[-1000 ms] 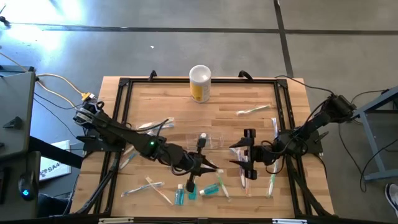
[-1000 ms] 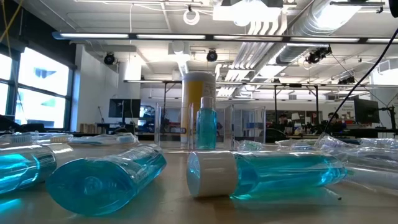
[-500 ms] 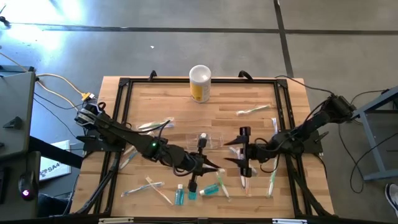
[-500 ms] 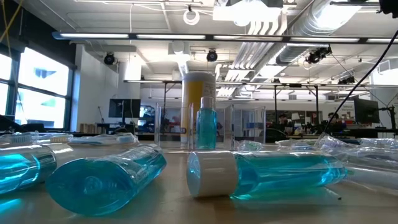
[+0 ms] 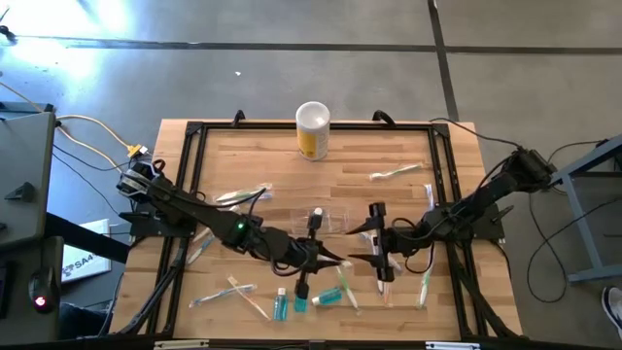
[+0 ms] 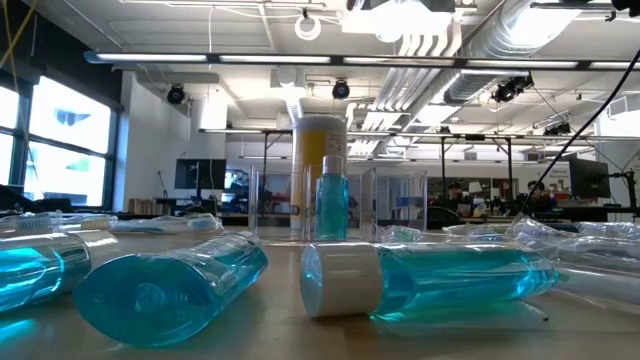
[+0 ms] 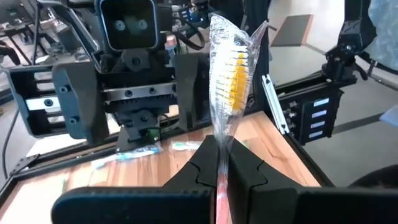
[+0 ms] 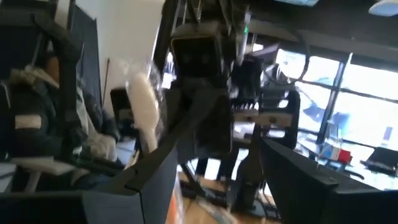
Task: Pick & Place toothbrushing station
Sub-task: Put the orange toothbrush into the right part of the transparent organizer
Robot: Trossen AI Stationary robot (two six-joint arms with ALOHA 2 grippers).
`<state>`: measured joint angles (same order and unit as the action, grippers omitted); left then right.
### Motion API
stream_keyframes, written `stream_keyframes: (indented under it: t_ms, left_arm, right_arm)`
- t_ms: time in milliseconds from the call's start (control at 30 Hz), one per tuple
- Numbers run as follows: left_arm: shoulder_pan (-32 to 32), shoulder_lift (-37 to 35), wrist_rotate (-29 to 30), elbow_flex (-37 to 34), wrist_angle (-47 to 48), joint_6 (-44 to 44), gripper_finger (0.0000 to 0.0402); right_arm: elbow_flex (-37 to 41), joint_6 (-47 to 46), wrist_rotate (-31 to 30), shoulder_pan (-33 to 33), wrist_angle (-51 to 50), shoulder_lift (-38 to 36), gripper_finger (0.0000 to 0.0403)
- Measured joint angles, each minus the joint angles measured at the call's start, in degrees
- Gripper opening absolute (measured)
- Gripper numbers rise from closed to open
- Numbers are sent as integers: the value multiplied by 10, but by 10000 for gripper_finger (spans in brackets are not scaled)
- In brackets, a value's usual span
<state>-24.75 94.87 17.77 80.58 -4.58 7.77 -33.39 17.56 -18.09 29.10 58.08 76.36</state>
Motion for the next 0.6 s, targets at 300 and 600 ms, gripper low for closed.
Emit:
stream_keyframes:
  t_ms: [300, 600]
  left_arm:
    - [0, 4, 18, 0, 19, -11, 1]
    - [7, 15, 26, 0, 13, -5, 1]
  right_arm:
    - [0, 7, 50, 20, -22, 0, 222]
    - [0, -6, 59, -10, -11, 0, 222]
